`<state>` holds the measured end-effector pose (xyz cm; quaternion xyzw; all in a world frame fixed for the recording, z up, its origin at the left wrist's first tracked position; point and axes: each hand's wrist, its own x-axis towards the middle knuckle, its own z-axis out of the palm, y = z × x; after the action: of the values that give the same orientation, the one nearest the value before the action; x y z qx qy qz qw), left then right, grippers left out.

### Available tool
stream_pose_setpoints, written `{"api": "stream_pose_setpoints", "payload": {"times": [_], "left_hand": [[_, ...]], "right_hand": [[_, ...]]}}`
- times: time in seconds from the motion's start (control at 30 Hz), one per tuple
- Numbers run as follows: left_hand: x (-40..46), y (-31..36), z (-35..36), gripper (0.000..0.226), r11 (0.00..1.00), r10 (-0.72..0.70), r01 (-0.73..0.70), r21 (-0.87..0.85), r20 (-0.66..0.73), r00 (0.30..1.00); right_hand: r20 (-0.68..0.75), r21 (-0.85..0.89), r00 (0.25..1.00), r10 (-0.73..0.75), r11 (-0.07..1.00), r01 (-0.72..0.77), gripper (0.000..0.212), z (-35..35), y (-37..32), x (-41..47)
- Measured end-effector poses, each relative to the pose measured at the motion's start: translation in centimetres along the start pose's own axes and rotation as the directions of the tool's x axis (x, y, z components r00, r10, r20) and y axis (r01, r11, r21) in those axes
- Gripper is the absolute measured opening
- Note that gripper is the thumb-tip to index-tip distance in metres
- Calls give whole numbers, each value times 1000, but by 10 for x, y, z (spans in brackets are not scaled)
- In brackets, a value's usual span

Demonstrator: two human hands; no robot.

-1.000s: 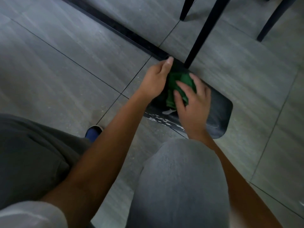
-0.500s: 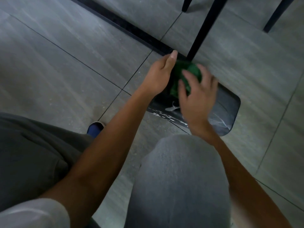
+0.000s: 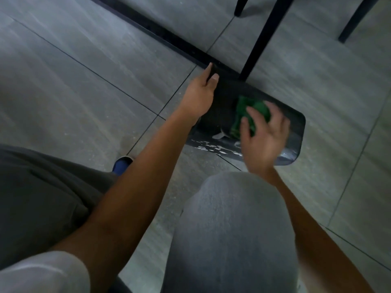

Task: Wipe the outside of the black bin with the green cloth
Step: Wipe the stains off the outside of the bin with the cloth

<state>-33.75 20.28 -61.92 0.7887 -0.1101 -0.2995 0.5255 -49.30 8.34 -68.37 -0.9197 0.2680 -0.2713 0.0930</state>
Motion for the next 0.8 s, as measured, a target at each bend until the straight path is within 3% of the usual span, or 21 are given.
{"api": "stream_pose_setpoints", "payload": {"times": [0.1,0.2,0.33,0.47,0.53,0.6,0.7,0.8], "left_hand": [[3,5,2,51,1000,-12,12,7,10,1000],[5,-2,-3,51,999,-35,35,-3,5,999],[4,-10,-11,51,998,-60,60,10,43,997],[3,-8,-11,51,997,-69,67,31,54,996],[-1,-8,-9,51,998,-61,60,25,32,998],[-5,-8,-8,51,997,-75,75,-7,7,997],[-7,-8,-9,49,996,-85,85,-30,0,996],[-7,-8,-15,49,993,-103,103,-56,5,995]], "right_hand": [[64,68,980,-188,981,184,32,-3,-44,-9],[72,68,966,-249,967,244,32,-8,-14,-16],[26,-35,999,-20,999,21,36,-19,72,-33],[54,-62,944,325,945,-322,39,-17,85,-18],[36,-43,964,263,964,-262,35,-10,51,-5],[30,-4,995,92,996,-92,32,-5,3,1],[132,63,987,-93,994,85,37,-3,-50,-7],[141,81,984,-105,992,94,36,-3,-38,-9]]}}
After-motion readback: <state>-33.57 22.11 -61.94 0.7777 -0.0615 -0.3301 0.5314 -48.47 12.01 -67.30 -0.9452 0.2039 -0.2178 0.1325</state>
